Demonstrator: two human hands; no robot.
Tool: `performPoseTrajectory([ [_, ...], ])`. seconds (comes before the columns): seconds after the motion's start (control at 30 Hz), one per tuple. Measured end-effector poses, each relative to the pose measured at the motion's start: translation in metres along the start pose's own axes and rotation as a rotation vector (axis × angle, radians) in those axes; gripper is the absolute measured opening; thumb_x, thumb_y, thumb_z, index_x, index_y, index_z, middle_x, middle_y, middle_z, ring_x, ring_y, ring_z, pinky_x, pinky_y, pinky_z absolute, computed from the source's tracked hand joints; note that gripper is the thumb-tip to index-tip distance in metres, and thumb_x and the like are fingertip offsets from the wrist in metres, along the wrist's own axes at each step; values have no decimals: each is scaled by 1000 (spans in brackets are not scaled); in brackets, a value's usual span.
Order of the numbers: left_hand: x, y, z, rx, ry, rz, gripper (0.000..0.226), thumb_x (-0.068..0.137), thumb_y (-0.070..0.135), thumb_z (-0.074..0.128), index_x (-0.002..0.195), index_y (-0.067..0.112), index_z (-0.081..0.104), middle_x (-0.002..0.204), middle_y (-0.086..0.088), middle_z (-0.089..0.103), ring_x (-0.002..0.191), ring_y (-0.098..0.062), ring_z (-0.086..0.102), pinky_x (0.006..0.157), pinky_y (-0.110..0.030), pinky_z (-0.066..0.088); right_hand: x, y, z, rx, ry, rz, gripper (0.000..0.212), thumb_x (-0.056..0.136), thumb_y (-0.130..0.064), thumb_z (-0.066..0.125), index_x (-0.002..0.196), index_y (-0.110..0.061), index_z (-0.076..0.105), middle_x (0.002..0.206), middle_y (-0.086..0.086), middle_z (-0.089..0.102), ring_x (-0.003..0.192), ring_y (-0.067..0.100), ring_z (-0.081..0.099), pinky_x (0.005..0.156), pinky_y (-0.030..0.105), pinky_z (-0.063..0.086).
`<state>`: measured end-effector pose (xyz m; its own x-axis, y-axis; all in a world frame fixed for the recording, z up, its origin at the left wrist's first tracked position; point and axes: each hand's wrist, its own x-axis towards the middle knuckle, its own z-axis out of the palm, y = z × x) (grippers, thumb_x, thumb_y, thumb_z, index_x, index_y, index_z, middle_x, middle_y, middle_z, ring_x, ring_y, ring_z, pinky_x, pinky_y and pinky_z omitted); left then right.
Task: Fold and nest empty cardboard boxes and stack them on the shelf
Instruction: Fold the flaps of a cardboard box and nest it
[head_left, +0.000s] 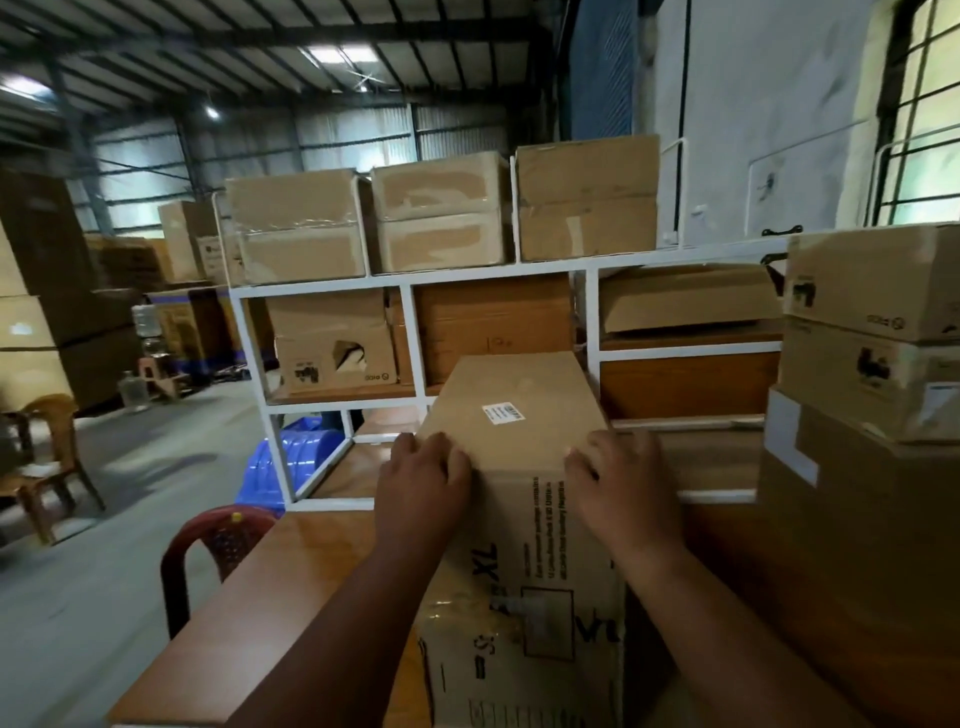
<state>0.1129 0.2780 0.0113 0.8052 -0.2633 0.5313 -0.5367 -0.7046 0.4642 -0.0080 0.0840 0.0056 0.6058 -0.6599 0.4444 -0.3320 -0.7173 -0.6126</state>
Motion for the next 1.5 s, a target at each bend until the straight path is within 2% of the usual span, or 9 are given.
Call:
performPoseTrajectory([
  [0.13, -2, -2, -6, 15, -20, -12, 37, 103, 59, 33, 110, 35, 61, 110, 0, 59, 95, -16, 60, 81, -39, 59, -5, -3, 4, 454, -65, 123, 45, 103, -49, 66, 145, -33, 56, 129, 1, 66, 97, 12, 68, 69, 32, 59],
  [0.43, -13, 1, -14, -87, -61, -26, 41, 99, 63, 46, 86, 28, 63, 80, 7, 66, 78, -8, 65, 72, -33, 55, -21, -1, -28, 454, 123, 50, 35, 101, -41, 70, 135, -33, 63, 99, -2, 73, 74, 12, 70, 53, 25, 50],
  [0.63, -4, -47, -43, -78, -143, -176, 40, 105, 58, 42, 100, 29, 69, 95, 2, 71, 89, -13, 67, 83, -43, 61, -23, -48, -33, 429, 18, -226, 45, 100, -50, 71, 141, -37, 60, 119, -14, 70, 103, 2, 69, 69, 11, 56],
  [0.8, -16, -76, -67, 208, -129, -76, 50, 107, 51, 43, 154, 33, 39, 138, -9, 63, 123, -30, 63, 97, -51, 59, -46, -102, 11, 299, -145, -446, 60, 102, -62, 60, 155, -39, 43, 135, -14, 60, 114, 4, 59, 95, 30, 55],
  [0.9, -32, -77, -74, 27, -10, -141, 68, 103, 74, 18, 136, 32, 59, 118, -1, 68, 115, -25, 64, 95, -44, 52, -72, -101, 58, 170, -271, -508, 74, 107, -62, 50, 169, -39, 17, 174, -6, 29, 156, 18, 35, 120, 41, 43],
  [1.07, -46, -114, -87, -246, 89, -401, 65, 99, 80, 31, 111, 25, 63, 106, -2, 71, 104, -26, 67, 96, -49, 54, -95, -87, 106, -30, -431, -550, 76, 108, -61, 43, 172, -34, 11, 180, 4, 14, 164, 28, 19, 127, 45, 33],
  [1.27, -75, -172, -83, -301, 110, -625, 72, 97, 80, 41, 138, 24, 60, 125, -11, 72, 119, -37, 66, 99, -46, 51, -109, -88, 137, -136, -555, -506, 78, 95, -83, 26, 159, -39, 34, 167, 8, 37, 140, 35, 53, 104, 49, 52],
  [1.4, -112, -191, -70, -260, 154, -678, 48, 97, 60, 46, 104, 17, 65, 96, -9, 70, 94, -34, 66, 87, -51, 56, -112, -82, 140, -92, -630, -466, 49, 98, -81, 26, 104, -38, 47, 102, -4, 62, 91, 24, 63, 74, 44, 55],
  [1.5, -141, -201, -59, -353, 115, -672, 33, 91, 51, 50, 98, 22, 64, 90, -3, 68, 89, -29, 65, 82, -53, 59, -120, -74, 135, -112, -714, -420, 45, 103, -76, 31, 108, -36, 51, 97, -7, 65, 86, 20, 64, 73, 40, 53],
])
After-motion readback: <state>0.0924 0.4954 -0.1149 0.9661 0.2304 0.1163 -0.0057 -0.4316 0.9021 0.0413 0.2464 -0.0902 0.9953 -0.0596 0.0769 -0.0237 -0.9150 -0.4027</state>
